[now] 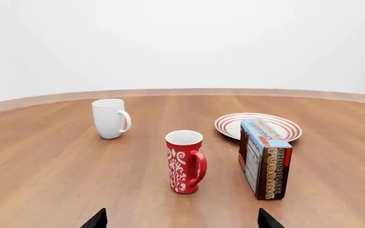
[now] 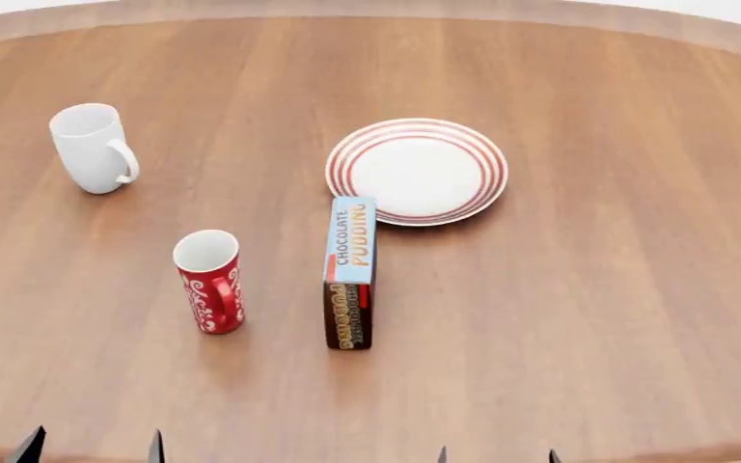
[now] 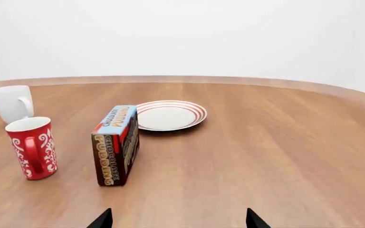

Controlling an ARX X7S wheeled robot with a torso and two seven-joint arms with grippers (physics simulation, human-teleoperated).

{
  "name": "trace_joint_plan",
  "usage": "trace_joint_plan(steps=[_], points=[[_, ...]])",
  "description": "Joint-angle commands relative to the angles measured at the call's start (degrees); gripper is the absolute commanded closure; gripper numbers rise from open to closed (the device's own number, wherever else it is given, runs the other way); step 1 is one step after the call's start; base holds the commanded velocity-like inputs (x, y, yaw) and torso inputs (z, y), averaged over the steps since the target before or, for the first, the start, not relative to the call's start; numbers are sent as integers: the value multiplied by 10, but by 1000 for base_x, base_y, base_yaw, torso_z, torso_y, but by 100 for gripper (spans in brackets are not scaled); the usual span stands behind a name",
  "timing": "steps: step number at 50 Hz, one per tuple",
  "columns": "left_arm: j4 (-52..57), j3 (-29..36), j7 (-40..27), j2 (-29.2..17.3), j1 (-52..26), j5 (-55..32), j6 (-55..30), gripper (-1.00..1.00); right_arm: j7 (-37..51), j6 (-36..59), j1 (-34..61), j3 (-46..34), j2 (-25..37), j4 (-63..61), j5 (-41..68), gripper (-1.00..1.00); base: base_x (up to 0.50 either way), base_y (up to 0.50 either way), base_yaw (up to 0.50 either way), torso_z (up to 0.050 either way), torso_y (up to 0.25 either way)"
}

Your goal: Pick up the red mug and put it on the plate

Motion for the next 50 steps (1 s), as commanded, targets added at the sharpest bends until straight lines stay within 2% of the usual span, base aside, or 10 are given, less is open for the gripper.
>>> trace_joint_plan(steps=[1,21,43,50], points=[[-30,10,-12,-6,-4,-5,81,-100,13,2,-2,-12,10,-5,9,-100,0,0,0,0,0],[-101,18,-46,-9,-19,8,252,-100,25,-6,1,-27,22,1,25,-100,0,0,0,0,0],[-148,30,-92,-22,-34,61,352,-100,31,-13,1,-41,36,-2,42,-100,0,0,0,0,0],[-153,35,-98,-26,-36,63,362,-100,29,-18,2,-45,39,3,49,-100,0,0,0,0,0]])
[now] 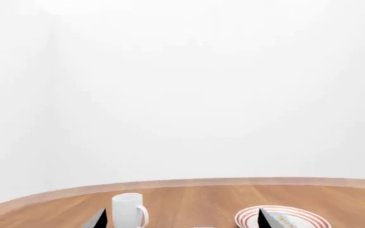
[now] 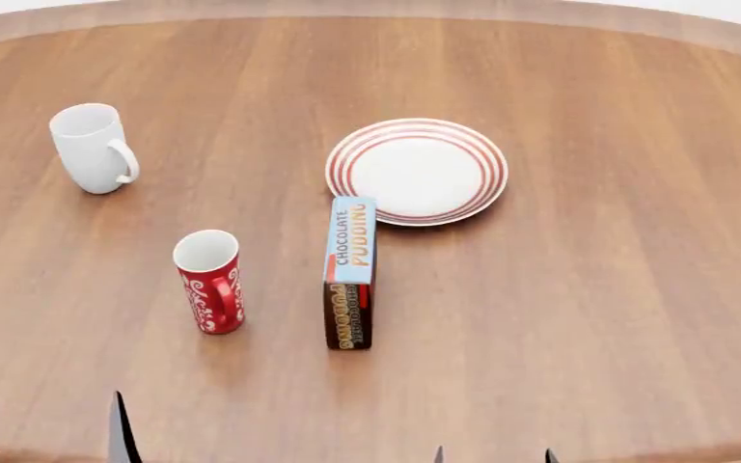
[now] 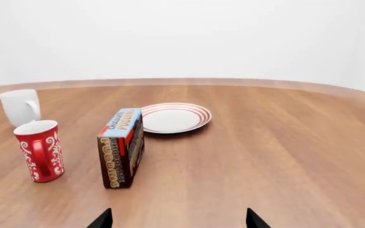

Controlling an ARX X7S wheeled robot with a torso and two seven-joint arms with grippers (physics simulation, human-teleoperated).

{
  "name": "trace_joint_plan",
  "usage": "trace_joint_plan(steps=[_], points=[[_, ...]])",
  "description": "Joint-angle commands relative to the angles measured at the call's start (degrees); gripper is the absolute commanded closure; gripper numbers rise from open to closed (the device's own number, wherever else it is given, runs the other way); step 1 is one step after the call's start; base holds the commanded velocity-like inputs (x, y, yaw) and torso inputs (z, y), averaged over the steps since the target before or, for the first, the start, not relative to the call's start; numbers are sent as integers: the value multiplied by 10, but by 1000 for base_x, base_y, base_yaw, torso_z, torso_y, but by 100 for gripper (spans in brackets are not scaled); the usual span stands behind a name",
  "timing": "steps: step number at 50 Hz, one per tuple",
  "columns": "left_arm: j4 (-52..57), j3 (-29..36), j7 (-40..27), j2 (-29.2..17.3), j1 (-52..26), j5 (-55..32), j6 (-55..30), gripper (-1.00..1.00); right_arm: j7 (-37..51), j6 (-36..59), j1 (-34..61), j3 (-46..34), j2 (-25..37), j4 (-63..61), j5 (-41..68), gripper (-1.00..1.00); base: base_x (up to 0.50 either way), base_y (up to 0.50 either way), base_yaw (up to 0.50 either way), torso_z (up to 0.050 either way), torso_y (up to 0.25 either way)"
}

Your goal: Pick up the red mug and put it on the plate

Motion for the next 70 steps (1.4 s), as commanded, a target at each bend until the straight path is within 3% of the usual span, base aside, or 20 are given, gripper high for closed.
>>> trace_joint_plan(steps=[1,26,70], points=[[-16,8,-17,-7,-6,16,35,-100,2,-5,1,-7,6,3,9,-100,0,0,0,0,0],[-23,25,-31,-19,-10,17,48,-100,7,-27,-3,-19,16,0,18,-100,0,7,0,0,0],[-22,49,-44,-34,-13,6,46,-100,20,-28,0,-36,30,-3,34,-100,0,207,0,0,0]])
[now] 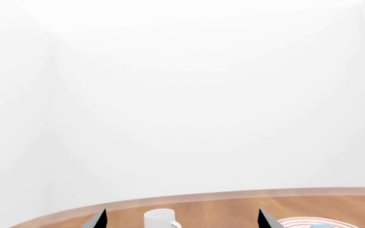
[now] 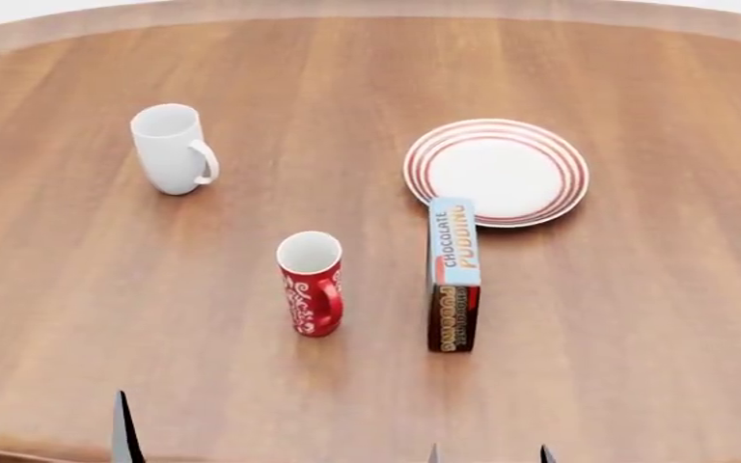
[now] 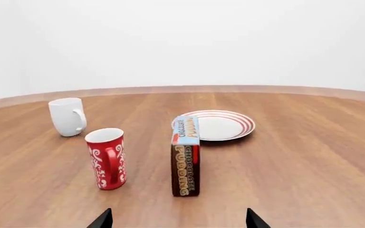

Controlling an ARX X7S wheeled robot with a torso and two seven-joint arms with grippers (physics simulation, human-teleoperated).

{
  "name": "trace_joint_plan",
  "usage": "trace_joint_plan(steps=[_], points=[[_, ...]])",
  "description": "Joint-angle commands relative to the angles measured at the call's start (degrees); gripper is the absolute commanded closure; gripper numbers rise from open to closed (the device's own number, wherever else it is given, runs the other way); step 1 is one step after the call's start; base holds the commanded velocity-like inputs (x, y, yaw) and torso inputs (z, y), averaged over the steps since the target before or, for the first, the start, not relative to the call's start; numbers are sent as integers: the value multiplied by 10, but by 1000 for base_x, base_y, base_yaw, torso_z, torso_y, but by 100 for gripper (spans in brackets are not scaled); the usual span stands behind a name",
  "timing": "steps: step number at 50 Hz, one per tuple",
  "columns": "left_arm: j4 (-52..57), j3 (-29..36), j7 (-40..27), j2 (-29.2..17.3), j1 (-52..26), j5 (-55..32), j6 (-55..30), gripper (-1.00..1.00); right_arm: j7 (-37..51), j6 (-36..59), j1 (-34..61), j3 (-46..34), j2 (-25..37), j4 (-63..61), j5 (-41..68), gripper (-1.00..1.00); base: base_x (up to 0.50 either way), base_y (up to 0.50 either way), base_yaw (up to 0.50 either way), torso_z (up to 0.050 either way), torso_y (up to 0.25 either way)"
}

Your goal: Pick up the red mug and put it on the plate

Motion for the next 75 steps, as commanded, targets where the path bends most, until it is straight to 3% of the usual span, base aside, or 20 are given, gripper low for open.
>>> trace_joint_plan(steps=[1,49,75], points=[[0,5,-5,-3,-1,-1,-1,-100,3,-2,2,-4,3,3,3,-100,0,211,0,0,0],[1,25,-19,-16,-3,-10,-2,-100,17,-6,4,-18,14,3,16,-100,0,210,0,0,0],[1,33,-27,-22,-5,-11,-2,-100,26,-7,4,-22,19,2,24,-100,11,9,0,0,0]])
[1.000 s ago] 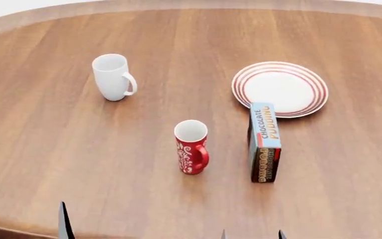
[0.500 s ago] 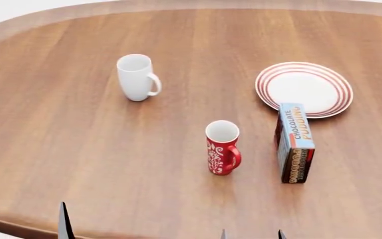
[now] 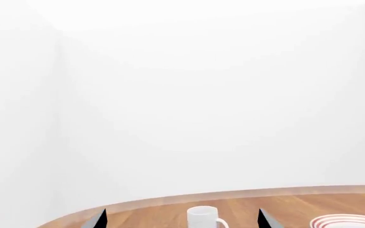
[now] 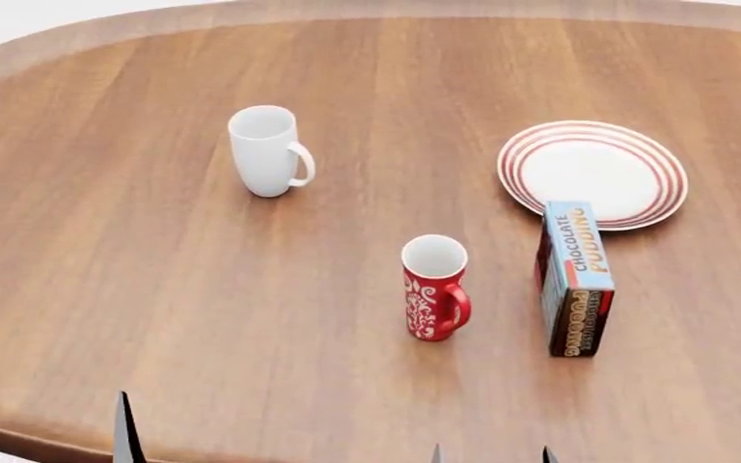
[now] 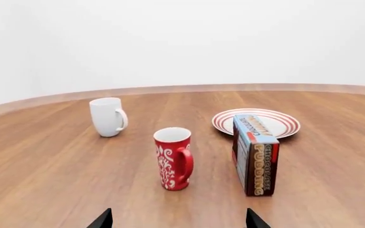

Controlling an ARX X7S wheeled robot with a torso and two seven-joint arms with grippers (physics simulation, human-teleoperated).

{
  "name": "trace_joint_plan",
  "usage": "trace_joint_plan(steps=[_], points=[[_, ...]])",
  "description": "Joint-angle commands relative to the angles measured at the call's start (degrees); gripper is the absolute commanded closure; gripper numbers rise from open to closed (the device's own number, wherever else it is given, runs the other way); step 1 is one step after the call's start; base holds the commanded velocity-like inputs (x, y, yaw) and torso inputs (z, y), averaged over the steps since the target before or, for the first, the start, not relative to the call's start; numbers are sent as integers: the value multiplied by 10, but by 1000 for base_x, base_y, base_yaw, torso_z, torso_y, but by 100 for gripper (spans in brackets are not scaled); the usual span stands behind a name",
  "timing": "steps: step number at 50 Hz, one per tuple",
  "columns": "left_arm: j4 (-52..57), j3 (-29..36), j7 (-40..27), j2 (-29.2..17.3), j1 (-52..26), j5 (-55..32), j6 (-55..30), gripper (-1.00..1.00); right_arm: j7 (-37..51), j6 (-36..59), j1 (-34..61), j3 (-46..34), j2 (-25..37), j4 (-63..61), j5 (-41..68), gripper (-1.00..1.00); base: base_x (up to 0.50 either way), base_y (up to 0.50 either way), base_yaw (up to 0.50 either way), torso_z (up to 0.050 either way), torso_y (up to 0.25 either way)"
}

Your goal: Pick up the red mug and put it on the plate

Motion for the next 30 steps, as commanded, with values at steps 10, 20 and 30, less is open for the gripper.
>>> trace_joint_plan(steps=[10,20,30], points=[[1,7,-5,-5,-1,-2,-2,-100,4,-7,-1,-5,4,1,6,-100,82,0,0,0,0],[1,10,-8,-7,-2,-4,-2,-100,4,-11,3,-7,5,8,9,-100,103,0,0,0,0],[1,13,-11,-8,-2,-5,-2,-100,8,-8,4,-10,7,7,10,-100,103,0,0,0,0]])
